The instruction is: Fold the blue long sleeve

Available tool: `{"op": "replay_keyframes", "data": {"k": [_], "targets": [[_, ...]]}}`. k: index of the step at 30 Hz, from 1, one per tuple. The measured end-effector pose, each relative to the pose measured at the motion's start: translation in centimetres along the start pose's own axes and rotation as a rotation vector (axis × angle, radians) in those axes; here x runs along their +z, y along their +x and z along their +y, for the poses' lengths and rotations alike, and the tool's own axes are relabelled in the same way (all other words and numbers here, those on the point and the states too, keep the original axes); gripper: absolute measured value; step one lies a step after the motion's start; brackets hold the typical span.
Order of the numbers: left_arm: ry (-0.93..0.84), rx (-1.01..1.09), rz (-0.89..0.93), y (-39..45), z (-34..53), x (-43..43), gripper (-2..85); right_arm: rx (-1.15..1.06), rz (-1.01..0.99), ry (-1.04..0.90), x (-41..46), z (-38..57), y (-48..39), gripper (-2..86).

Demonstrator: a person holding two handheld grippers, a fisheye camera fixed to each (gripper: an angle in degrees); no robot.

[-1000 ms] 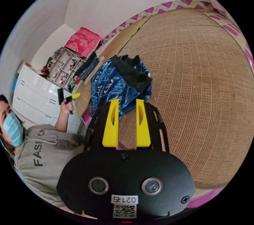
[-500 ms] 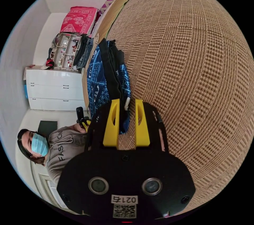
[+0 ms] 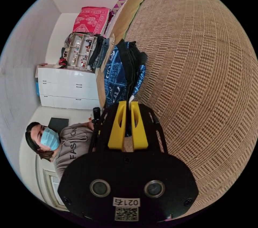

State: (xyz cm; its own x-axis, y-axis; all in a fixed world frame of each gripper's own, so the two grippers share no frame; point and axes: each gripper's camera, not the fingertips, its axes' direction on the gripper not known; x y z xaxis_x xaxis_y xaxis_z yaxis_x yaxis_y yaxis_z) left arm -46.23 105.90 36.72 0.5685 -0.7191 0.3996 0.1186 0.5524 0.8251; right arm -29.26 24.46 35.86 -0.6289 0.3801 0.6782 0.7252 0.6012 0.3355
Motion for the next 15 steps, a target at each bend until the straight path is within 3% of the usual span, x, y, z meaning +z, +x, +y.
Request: {"op": "replay_keyframes", "data": {"k": [6, 11, 15], "targets": [[0.159, 0.128, 0.018, 7.1, -3.8, -9.6, -0.9, -0.122, 0.06, -0.016, -0.7, -7.6, -11.7, 1.1], [0.379, 0.045, -0.027, 7.6, -6.7, -20.7, -0.9, -0.129, 0.124, -0.075, 6.0, -20.7, -17.3, 1.5], [0.602, -0.078, -0.003, 3.4, -7.7, -27.2, -0.8, -0.087, 0.157, -0.123, 12.7, -28.1, -17.0, 2.5]]}}
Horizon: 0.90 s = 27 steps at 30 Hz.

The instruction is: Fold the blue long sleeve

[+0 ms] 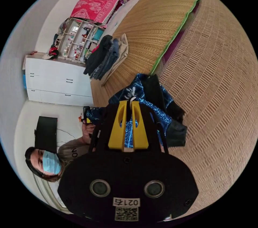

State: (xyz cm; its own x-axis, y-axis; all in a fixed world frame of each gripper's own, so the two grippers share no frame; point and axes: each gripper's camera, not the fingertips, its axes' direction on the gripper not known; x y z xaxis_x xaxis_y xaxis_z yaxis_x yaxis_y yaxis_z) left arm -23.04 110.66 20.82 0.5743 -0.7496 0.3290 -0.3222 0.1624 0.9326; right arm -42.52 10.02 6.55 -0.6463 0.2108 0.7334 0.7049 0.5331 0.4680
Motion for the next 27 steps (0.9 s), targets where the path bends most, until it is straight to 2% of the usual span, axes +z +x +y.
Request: {"op": "replay_keyframes", "data": {"k": [3, 5, 8, 9, 11, 13, 15, 16, 18, 20, 24, 27], "targets": [[0.15, -0.15, -0.055, -5.1, -1.2, -2.3, -0.7, 0.067, 0.043, -0.006, 4.7, -3.6, 1.7, 4.9], [0.243, -0.165, -0.073, -5.7, -0.3, -4.2, -0.8, 0.069, 0.03, 0.047, 5.9, -3.4, 1.8, 6.8], [0.329, 0.012, -0.244, -0.8, 1.5, -7.1, -0.9, -0.029, 0.013, 0.146, 4.4, -0.7, -1.0, 9.2], [0.326, 0.131, -0.301, 2.2, 1.9, -6.7, -0.9, -0.052, 0.027, 0.175, 4.0, 0.1, -1.9, 9.6], [0.22, 0.326, -0.377, 6.6, 1.8, -3.1, -0.9, -0.146, 0.114, 0.294, 3.1, 3.3, -6.2, 10.3], [-0.001, 0.53, -0.485, 10.7, 0.9, 5.1, -1.0, -0.208, 0.164, 0.337, 3.7, 4.9, -9.4, 10.2], [-0.1, 0.606, -0.554, 11.8, 0.1, 11.2, -1.0, -0.265, 0.234, 0.349, 5.3, 5.9, -12.4, 8.9], [-0.132, 0.634, -0.61, 11.8, -0.6, 14.6, -1.0, -0.325, 0.286, 0.349, 6.9, 6.2, -14.1, 5.4], [-0.18, 0.594, -0.72, 10.3, -2.1, 18.8, -1.0, -0.387, 0.439, 0.241, 11.0, 5.6, -15.6, 1.4], [-0.281, 0.509, -0.836, 7.1, -3.7, 21.8, -1.0, -0.377, 0.73, 0.036, 17.2, 4.3, -14.6, -0.5], [-0.282, 0.512, -0.733, 5.5, -3.4, 22.2, -1.0, -0.373, 0.763, 0.045, 16.4, 5.1, -15.8, -0.9], [-0.179, 0.542, -0.693, 7.9, -1.1, 20.0, -0.9, -0.441, 0.713, 0.177, 12.0, 9.6, -18.5, -0.9]]}}
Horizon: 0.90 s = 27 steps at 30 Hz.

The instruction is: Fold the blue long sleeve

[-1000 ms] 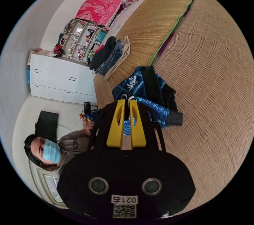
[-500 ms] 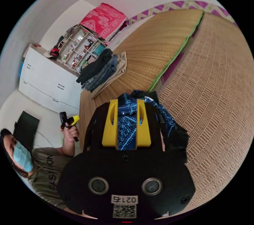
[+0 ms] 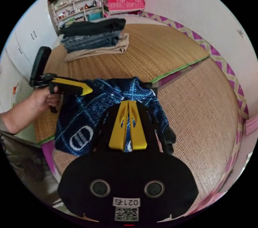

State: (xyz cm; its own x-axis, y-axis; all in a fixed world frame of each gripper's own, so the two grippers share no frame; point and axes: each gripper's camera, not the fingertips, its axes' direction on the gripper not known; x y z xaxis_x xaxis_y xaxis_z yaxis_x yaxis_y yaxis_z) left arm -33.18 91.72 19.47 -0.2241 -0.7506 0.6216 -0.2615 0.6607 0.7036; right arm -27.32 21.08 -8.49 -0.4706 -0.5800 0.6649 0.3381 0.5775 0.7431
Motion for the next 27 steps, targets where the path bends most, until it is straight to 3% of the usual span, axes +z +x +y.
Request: {"op": "replay_keyframes", "data": {"k": [2, 4, 6, 7, 9, 12, 14, 17, 20, 26, 27], "targets": [[0.084, 0.074, -0.034, 1.6, 1.1, -2.0, -0.9, -0.053, -0.204, 0.003, -1.9, 2.6, -1.4, -0.8], [0.0, 0.157, -0.155, 3.2, 1.0, 0.0, -0.9, -0.089, -0.329, -0.047, -0.5, 3.9, -3.5, -0.7], [-0.128, 0.136, -0.183, 2.3, 0.6, 3.3, -0.9, -0.093, -0.297, -0.133, 2.8, 4.8, -5.9, -0.7], [-0.099, 0.04, -0.094, 1.0, 0.6, 3.2, -0.9, -0.09, -0.215, -0.148, 4.5, 5.6, -6.7, -0.6], [-0.127, -0.041, -0.011, -0.3, 0.5, 3.0, -0.9, -0.008, -0.265, -0.078, 3.7, 7.1, -5.3, -0.2], [-0.016, 0.008, -0.02, -0.1, 1.9, -0.9, -0.7, 0.232, -0.395, 0.147, -1.7, 12.9, -0.9, 3.2], [-0.002, 0.009, -0.037, -0.9, 2.9, -2.8, -0.3, 0.532, -0.39, 0.26, -4.1, 20.2, 2.6, 8.7], [-0.064, -0.04, 0.084, -3.5, 4.4, -2.7, 1.6, 0.794, -0.504, 0.26, -1.3, 26.8, 5.2, 12.6], [-0.057, -0.099, 0.14, -4.9, 7.0, -2.1, 0.2, 0.931, -0.711, 0.269, 3.3, 29.2, 5.6, 13.7], [0.089, -0.134, 0.206, -6.8, 13.0, -2.8, -0.9, 1.077, -0.831, 0.343, 7.9, 28.0, 5.3, 11.4], [0.135, -0.137, 0.281, -7.6, 14.1, -3.1, -0.9, 1.079, -0.819, 0.33, 8.1, 27.6, 5.2, 11.0]]}}
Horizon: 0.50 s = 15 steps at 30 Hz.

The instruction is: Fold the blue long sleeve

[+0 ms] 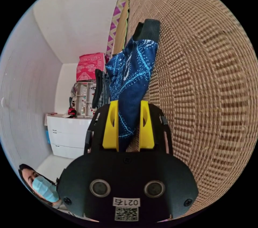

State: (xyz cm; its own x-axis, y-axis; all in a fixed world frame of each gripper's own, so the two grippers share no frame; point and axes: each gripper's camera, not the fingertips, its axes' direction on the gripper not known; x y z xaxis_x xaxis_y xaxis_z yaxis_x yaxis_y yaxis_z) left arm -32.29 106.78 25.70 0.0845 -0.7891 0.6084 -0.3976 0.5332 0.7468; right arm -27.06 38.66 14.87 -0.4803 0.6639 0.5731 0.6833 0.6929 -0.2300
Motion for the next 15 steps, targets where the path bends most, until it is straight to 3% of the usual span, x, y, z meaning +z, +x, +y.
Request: {"op": "replay_keyframes", "data": {"k": [3, 7, 15], "targets": [[0.088, -0.002, 0.092, -1.6, 2.1, -1.6, -0.9, 0.043, -0.014, -0.004, 0.8, -0.6, 0.5, 7.1], [0.106, 0.008, 0.142, -2.8, 3.8, -2.2, -0.9, -0.079, 0.039, -0.005, -2.7, -2.5, -1.9, 4.9], [0.052, 0.007, 0.195, -5.0, 6.0, -1.8, -0.9, -0.21, 0.511, -0.05, -18.2, -11.2, -4.9, 4.7]]}}
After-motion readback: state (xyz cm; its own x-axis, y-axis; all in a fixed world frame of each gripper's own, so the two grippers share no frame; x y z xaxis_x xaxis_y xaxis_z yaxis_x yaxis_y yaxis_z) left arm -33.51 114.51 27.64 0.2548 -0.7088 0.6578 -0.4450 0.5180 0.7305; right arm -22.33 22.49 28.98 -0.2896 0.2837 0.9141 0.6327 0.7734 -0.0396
